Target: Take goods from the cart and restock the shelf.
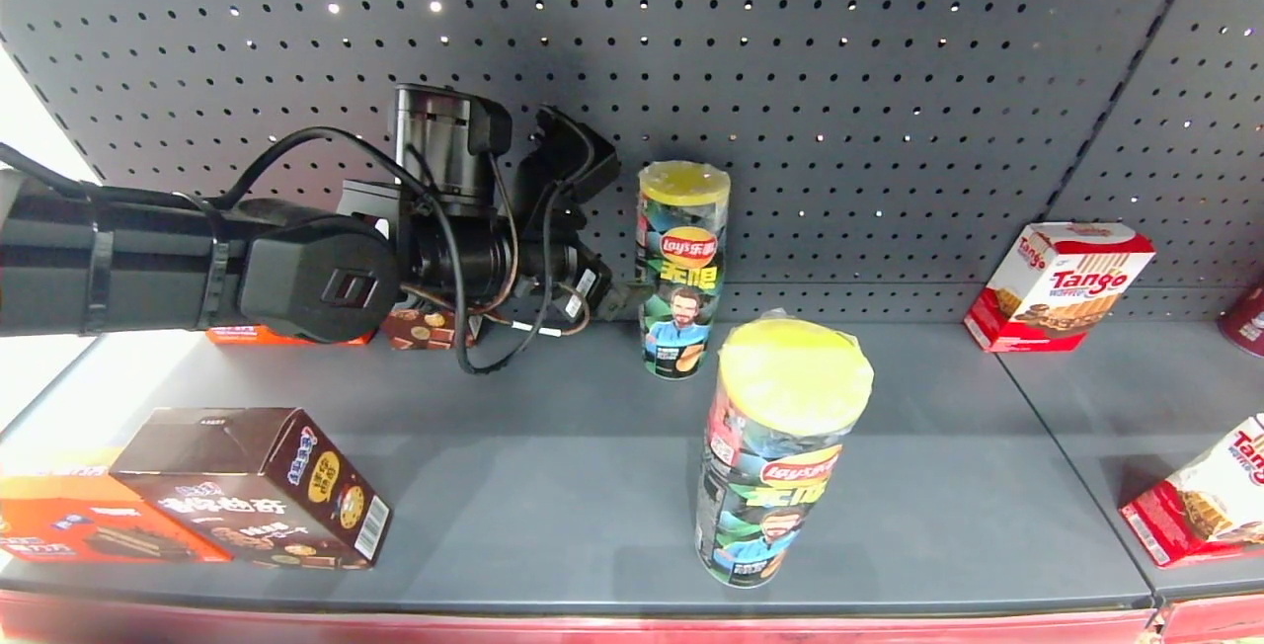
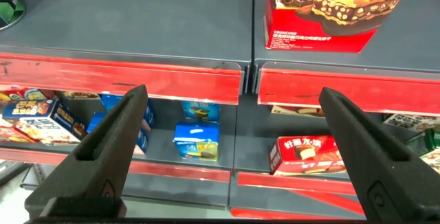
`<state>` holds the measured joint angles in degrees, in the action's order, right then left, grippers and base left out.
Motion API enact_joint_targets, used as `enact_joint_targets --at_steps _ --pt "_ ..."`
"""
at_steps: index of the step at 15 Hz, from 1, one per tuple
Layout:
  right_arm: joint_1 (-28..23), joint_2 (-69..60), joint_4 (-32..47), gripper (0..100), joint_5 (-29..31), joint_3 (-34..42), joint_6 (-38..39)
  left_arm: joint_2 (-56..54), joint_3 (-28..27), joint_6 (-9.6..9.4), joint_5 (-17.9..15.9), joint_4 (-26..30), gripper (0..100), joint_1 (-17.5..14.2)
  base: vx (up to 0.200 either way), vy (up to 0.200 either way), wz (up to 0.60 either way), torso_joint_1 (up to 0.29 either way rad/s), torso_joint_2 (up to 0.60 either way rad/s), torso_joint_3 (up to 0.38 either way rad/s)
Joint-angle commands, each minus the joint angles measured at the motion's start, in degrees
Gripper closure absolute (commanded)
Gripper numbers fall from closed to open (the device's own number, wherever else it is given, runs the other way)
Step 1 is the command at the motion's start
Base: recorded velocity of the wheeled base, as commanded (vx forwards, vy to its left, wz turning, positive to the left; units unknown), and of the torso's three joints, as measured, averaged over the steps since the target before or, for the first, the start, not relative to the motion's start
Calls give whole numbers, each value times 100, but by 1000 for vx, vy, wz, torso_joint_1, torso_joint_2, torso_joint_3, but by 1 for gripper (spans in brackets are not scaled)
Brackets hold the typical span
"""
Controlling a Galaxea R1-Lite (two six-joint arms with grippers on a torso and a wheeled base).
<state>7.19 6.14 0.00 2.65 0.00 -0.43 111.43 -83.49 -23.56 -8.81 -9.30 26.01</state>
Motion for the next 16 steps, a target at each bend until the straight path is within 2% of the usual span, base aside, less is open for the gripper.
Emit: enact_joint_targets --at_steps 1,4,6,7,8,9,10,13,14,16 --pt "1 10 0 0 -1 0 -1 19 52 1 11 -1 0 0 0 0 0 0 0 0" --pt "10 10 0 0 -1 0 -1 -271 386 1 310 -1 0 18 0 0 0 0 0 0" --pt "1 10 0 0 -1 0 -1 -473 703 1 1057 -81 0 88 0 0 0 0 0 0" --pt "1 10 0 0 -1 0 8 -482 712 1 1084 -81 0 88 0 0 0 0 0 0" --pt "1 10 0 0 -1 0 -1 -535 879 -8 1602 -195 0 141 0 0 0 0 0 0" --pt "1 10 0 0 -1 0 8 -526 993 -8 1839 -423 0 185 0 0 0 0 0 0" --pt "1 10 0 0 -1 0 -1 -491 1063 36 1945 -661 0 185 0 0 0 0 0 0" --pt "1 10 0 0 -1 0 -1 -236 1142 194 1962 -1065 0 229 0 0 0 0 0 0" --pt "1 10 0 0 -1 0 -1 -122 1151 449 1971 -1144 0 237 0 0 0 0 0 0" --pt "1 10 0 0 -1 0 -1 -78 1142 695 1980 -1144 0 308 0 0 0 0 0 0"
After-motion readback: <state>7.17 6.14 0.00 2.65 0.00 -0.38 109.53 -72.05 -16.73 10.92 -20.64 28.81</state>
